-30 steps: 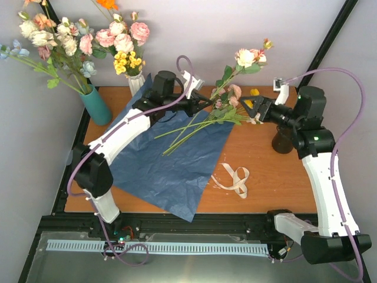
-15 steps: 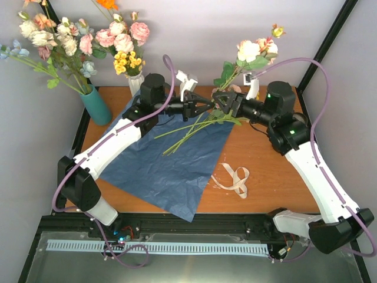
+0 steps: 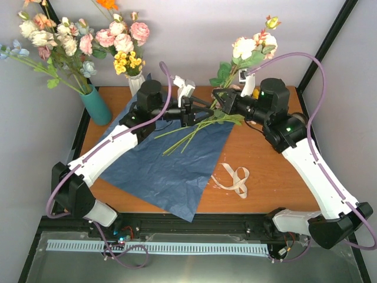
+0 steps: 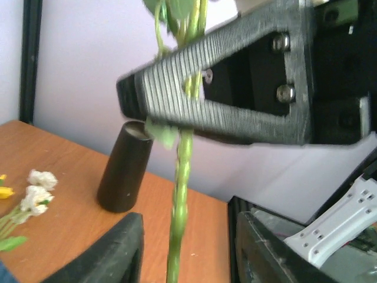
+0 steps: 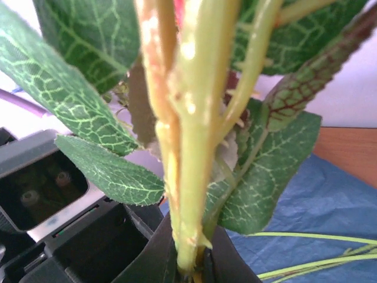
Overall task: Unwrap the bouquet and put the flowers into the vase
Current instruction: Insert the fake flower into the vase, then pick up the fake flower from the wrapping paper.
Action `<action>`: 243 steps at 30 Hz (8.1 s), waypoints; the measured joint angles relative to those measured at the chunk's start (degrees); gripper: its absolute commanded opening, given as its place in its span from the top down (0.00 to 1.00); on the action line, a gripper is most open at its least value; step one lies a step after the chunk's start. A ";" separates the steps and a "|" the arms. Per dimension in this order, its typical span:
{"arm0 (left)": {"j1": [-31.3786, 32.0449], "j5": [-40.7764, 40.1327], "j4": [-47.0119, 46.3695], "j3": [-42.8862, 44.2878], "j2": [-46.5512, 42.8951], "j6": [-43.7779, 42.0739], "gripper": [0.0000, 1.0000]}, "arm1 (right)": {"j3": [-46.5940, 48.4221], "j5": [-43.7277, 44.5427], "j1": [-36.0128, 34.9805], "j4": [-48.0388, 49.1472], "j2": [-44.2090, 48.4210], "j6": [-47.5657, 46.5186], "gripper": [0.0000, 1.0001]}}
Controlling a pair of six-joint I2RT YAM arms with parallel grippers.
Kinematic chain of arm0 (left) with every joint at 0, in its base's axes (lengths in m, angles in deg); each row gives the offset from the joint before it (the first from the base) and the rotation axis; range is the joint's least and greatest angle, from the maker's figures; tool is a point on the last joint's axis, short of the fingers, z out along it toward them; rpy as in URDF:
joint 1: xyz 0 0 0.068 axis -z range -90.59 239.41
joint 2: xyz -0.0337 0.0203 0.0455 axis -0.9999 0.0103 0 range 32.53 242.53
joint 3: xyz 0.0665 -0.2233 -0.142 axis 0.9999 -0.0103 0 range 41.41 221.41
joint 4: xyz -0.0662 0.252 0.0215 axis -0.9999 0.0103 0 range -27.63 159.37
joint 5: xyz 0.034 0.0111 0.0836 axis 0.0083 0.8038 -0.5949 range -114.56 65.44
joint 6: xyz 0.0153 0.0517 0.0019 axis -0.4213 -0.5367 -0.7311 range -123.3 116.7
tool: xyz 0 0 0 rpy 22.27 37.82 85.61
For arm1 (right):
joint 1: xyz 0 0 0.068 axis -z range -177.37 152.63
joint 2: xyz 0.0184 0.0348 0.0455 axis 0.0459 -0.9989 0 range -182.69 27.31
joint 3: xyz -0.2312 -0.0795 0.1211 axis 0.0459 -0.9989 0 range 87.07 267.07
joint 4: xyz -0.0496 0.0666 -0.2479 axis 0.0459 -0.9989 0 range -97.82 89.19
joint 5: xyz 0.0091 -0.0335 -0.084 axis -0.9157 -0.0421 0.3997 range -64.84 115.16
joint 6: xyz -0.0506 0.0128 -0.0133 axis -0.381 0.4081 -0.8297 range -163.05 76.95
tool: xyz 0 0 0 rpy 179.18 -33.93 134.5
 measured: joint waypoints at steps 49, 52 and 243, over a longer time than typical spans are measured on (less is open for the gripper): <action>0.02 -43.91 29.03 -44.13 -53.62 5.27 0.00 | 30.91 49.75 26.56 -26.64 -7.67 -33.27 0.97; 0.02 -44.04 29.00 -44.15 -53.59 5.31 0.01 | 27.41 48.30 27.21 -23.93 -7.19 -32.44 0.97; -0.68 -10.71 10.38 -13.66 -7.39 -2.62 1.00 | -23.41 -15.98 12.46 2.80 17.90 2.34 0.11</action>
